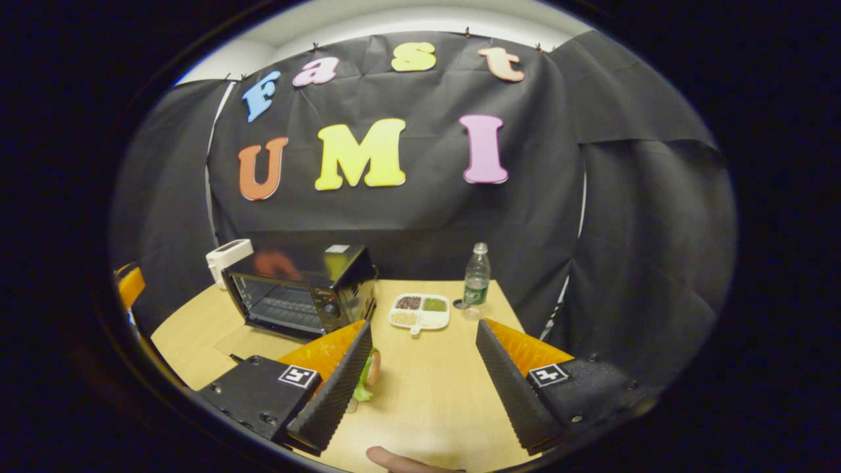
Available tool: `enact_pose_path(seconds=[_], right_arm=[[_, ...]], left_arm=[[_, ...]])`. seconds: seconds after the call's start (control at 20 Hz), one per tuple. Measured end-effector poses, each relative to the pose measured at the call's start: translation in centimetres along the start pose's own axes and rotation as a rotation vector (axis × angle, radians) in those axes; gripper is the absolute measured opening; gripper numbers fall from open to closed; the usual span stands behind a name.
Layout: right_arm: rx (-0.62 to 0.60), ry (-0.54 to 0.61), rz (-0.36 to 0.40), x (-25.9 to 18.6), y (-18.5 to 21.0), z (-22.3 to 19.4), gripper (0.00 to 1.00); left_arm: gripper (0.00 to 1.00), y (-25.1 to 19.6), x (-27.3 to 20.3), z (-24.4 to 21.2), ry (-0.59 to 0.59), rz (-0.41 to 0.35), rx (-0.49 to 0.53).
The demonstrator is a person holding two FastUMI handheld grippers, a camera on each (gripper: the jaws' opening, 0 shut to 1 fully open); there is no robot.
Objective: Open the electric oven with the left hand, put the food in, and close the electric oven.
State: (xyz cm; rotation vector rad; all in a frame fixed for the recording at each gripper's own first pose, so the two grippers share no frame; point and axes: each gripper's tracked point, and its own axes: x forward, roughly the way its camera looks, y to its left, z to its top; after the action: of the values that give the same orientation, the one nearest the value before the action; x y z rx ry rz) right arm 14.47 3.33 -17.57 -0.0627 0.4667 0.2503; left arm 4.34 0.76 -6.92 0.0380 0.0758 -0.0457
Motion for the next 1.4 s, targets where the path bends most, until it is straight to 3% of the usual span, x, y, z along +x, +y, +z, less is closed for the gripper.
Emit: enact_pose_path(seconds=[0.1, 0.35, 0.4, 0.7, 0.9, 1.1, 1.15, 1.2, 1.3, 1.4], right_arm=[[0.012, 0.091, 0.077, 2.1, 1.2, -1.1, 1.00], [0.098, 0.309, 0.210, 6.1, 2.9, -3.3, 1.00], [0.118, 0.359, 0.237, 6.9, 3.5, -3.9, 0.92], [0.182, 0.604, 0.367, 9.5, 6.1, -7.2, 0.89], [0.221, 0.783, 0.387, 10.4, 6.9, -9.7, 0.87], [0.255, 0.838, 0.411, 11.5, 7.4, -10.6, 0.79], [0.284, 0.855, 0.433, 11.4, 7.8, -10.7, 0.82], [0.312, 0.874, 0.455, 11.3, 8.3, -10.8, 0.67], [0.338, 0.905, 0.464, 11.5, 8.5, -11.4, 0.55], [0.354, 0.914, 0.481, 11.5, 8.7, -11.5, 0.52]], left_arm=[[0.93, 0.1, -1.4, 2.1, -0.058, 0.003, -0.003], [0.93, -0.2, -3.6, 3.8, -0.076, -0.022, -0.011], [0.93, -0.1, -4.0, 3.8, -0.077, -0.019, -0.001], [0.93, -0.7, -4.8, 3.1, -0.068, 0.000, 0.084], [0.95, -1.0, -5.0, 2.5, -0.044, 0.005, 0.091], [0.95, -0.8, -5.2, 2.1, -0.033, 0.011, 0.078], [0.95, -0.9, -5.2, 2.0, -0.032, 0.008, 0.078], [0.95, -1.2, -5.1, 2.0, -0.029, -0.004, 0.071], [0.95, -1.7, -5.2, 1.7, -0.017, -0.018, 0.048], [0.95, -1.8, -5.3, 1.7, -0.015, -0.024, 0.038]])
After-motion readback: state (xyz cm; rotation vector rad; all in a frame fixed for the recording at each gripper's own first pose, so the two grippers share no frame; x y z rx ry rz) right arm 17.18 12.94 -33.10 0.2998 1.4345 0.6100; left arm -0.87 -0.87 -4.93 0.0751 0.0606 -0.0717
